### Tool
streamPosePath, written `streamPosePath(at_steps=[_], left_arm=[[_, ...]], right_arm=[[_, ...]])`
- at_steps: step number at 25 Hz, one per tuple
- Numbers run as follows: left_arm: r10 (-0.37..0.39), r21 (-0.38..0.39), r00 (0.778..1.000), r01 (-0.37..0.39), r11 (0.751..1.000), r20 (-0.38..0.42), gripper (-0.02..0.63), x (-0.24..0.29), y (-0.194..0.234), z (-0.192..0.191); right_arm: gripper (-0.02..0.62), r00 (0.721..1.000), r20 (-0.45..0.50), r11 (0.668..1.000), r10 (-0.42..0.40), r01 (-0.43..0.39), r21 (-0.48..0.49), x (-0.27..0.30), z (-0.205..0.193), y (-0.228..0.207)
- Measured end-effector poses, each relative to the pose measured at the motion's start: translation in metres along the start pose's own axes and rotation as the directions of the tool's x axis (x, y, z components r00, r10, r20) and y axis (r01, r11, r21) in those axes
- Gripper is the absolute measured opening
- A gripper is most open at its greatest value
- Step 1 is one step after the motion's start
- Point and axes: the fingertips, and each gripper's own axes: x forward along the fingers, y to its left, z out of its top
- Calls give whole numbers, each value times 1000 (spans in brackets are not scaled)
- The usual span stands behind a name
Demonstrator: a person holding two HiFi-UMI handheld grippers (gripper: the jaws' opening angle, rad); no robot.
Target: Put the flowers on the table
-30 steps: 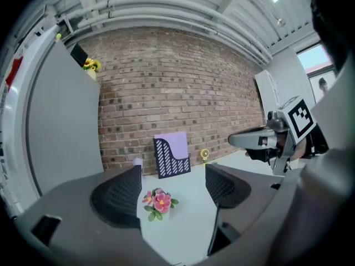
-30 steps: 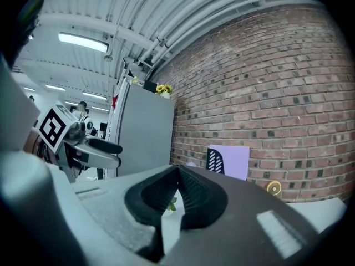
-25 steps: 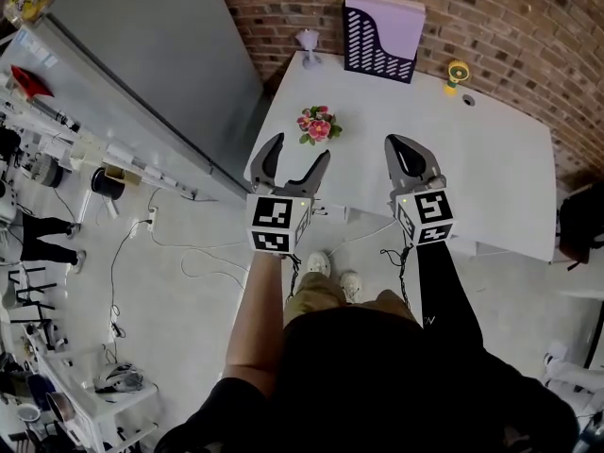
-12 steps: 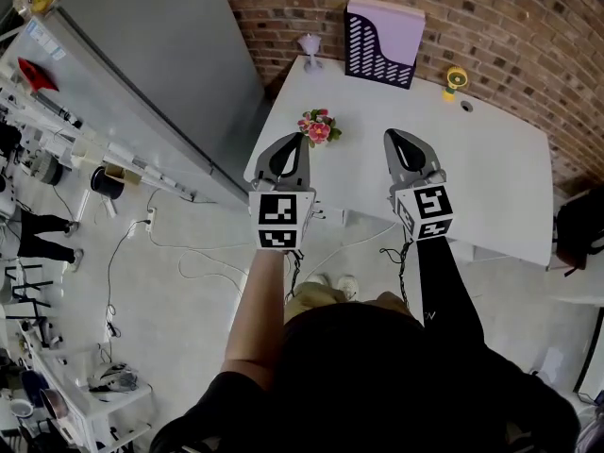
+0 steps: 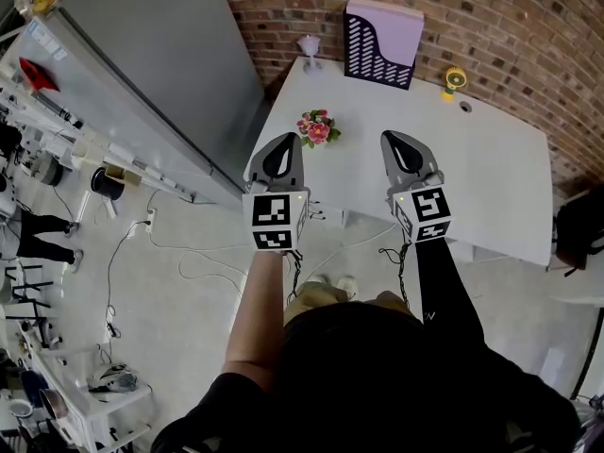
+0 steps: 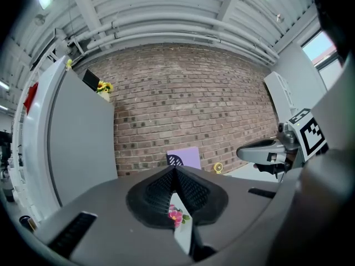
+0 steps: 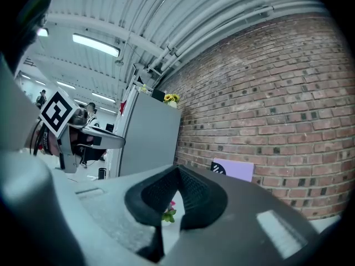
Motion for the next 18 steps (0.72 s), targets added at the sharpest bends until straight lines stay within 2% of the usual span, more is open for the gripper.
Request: streamPosePath(at_steps=[18], left_arm=[[-22, -8, 1000, 22, 1000, 3, 8, 6, -11, 0]], right_arm=[[0, 1000, -9, 1000, -30, 30, -1, -7, -4, -11]])
